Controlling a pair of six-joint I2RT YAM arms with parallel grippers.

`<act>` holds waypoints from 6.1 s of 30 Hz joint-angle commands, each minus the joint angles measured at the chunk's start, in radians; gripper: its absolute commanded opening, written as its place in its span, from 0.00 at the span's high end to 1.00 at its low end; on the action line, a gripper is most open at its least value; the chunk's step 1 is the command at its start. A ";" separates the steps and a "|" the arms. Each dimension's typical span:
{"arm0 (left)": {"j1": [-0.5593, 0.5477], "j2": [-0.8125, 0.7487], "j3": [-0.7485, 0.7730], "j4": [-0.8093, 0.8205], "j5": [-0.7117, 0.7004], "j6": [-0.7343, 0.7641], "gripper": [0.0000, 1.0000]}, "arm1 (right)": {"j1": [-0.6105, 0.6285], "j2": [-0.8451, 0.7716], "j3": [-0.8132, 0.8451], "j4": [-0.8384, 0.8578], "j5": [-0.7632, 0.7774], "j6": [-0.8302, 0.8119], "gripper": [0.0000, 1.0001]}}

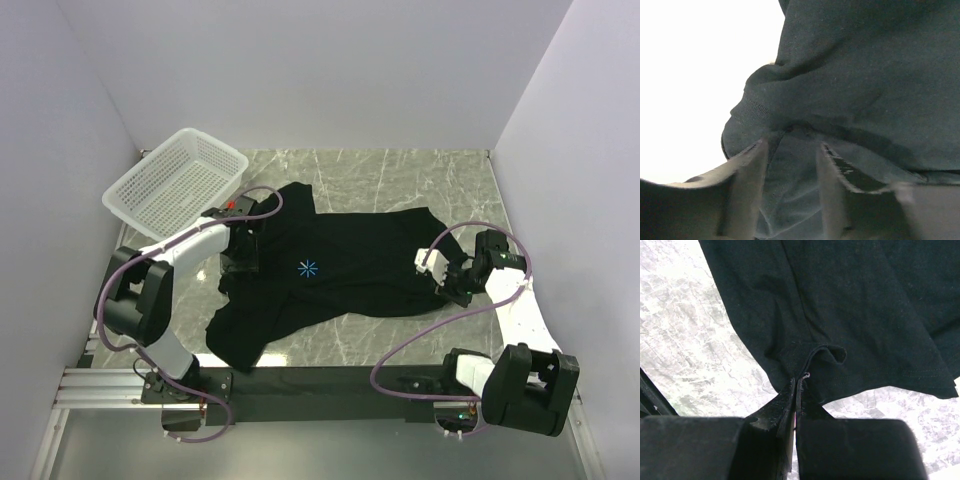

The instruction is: Fold and stack the t-shirts

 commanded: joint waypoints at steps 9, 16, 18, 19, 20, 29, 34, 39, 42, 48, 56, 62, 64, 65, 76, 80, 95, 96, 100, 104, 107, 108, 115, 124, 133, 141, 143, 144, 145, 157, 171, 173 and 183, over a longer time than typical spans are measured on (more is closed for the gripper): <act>-0.009 0.002 -0.023 -0.024 0.070 0.028 0.71 | -0.013 -0.002 0.020 0.011 -0.023 0.012 0.97; -0.010 -0.027 -0.063 -0.019 0.103 0.030 0.97 | -0.033 0.010 0.053 0.051 -0.032 0.067 0.98; -0.010 -0.038 -0.051 -0.008 0.126 0.033 0.99 | -0.042 0.016 0.067 0.084 -0.031 0.110 0.99; -0.010 -0.042 -0.042 -0.004 0.164 0.036 0.99 | -0.054 0.022 0.082 0.119 -0.031 0.136 0.99; -0.010 -0.062 -0.034 0.004 0.181 0.039 0.99 | -0.063 0.026 0.092 0.135 -0.032 0.162 1.00; -0.020 -0.240 0.111 0.101 0.383 0.065 0.99 | -0.148 0.116 0.181 0.258 -0.069 0.423 1.00; -0.018 -0.200 0.179 0.017 0.256 0.027 0.95 | -0.151 0.148 0.179 0.336 -0.040 0.523 1.00; -0.020 -0.232 0.100 -0.106 0.210 -0.072 0.51 | -0.160 0.202 0.182 0.457 0.091 0.748 1.00; -0.020 -0.318 0.003 -0.117 0.236 -0.146 0.40 | -0.174 0.223 0.167 0.578 0.212 0.912 1.00; -0.020 -0.438 -0.131 -0.145 0.259 -0.269 0.37 | -0.177 0.263 0.144 0.813 0.484 1.168 1.00; -0.030 -0.438 -0.267 -0.012 0.495 -0.337 0.39 | -0.179 0.361 0.182 0.787 0.465 1.182 1.00; -0.112 -0.377 -0.278 0.010 0.572 -0.323 0.42 | -0.180 0.369 0.175 0.776 0.435 1.172 1.00; -0.127 -0.343 -0.276 0.009 0.574 -0.318 0.43 | -0.180 0.366 0.173 0.775 0.428 1.172 1.00; -0.135 -0.331 -0.273 0.004 0.565 -0.312 0.44 | -0.180 0.365 0.172 0.775 0.425 1.173 1.00; -0.244 -0.177 -0.210 -0.078 0.441 -0.285 0.48 | -0.183 0.354 0.173 0.759 0.396 1.167 1.00; -0.267 -0.160 -0.175 -0.050 0.472 -0.277 0.83 | -0.185 0.349 0.176 0.756 0.391 1.162 1.00; -0.244 0.016 0.311 -0.136 0.134 -0.088 0.99 | -0.186 0.331 0.152 0.758 0.377 1.141 1.00; -0.238 0.042 0.328 -0.125 0.121 -0.081 0.99 | -0.188 0.331 0.152 0.756 0.377 1.141 1.00; -0.215 0.091 0.430 -0.087 0.013 -0.041 0.99 | -0.189 0.323 0.142 0.762 0.386 1.127 1.00; -0.185 0.105 0.477 -0.025 -0.020 -0.013 0.99 | -0.191 0.320 0.135 0.769 0.389 1.123 1.00; -0.182 0.093 0.497 0.033 -0.002 0.008 0.99 | -0.191 0.316 0.129 0.770 0.391 1.119 1.00; -0.181 0.084 0.500 0.047 0.006 0.015 0.99 | -0.191 0.315 0.127 0.775 0.392 1.119 1.00; -0.152 0.110 0.462 0.082 0.103 0.030 0.99 | -0.192 0.315 0.121 0.775 0.386 1.116 1.00; -0.118 0.070 0.383 0.072 0.044 0.004 0.52 | -0.192 0.319 0.136 0.749 0.348 1.096 1.00; -0.110 -0.214 0.023 0.085 0.192 -0.068 0.40 | -0.192 0.314 0.138 0.709 0.284 1.044 1.00; -0.099 -0.335 -0.204 0.148 0.284 -0.126 0.41 | -0.192 0.338 0.150 0.681 0.261 1.024 1.00; -0.098 -0.329 -0.233 0.162 0.288 -0.127 0.42 | -0.192 0.337 0.152 0.680 0.259 1.021 1.00; -0.099 -0.324 -0.241 0.180 0.288 -0.128 0.42 | -0.192 0.335 0.150 0.680 0.257 1.021 1.00; -0.098 -0.318 -0.246 0.188 0.290 -0.127 0.42 | -0.192 0.335 0.150 0.678 0.254 1.021 1.00; -0.098 -0.226 -0.230 0.197 0.261 -0.100 0.53 | -0.192 0.323 0.142 0.669 0.248 1.023 1.00; -0.099 -0.199 -0.207 0.187 0.219 -0.087 0.79 | -0.192 0.326 0.155 0.657 0.234 1.007 1.00; -0.098 -0.206 -0.197 0.179 0.215 -0.087 0.90 | -0.192 0.323 0.155 0.655 0.236 1.004 1.00; -0.096 -0.364 -0.076 0.041 0.095 -0.076 0.99 | -0.200 0.244 0.172 0.631 0.187 0.962 1.00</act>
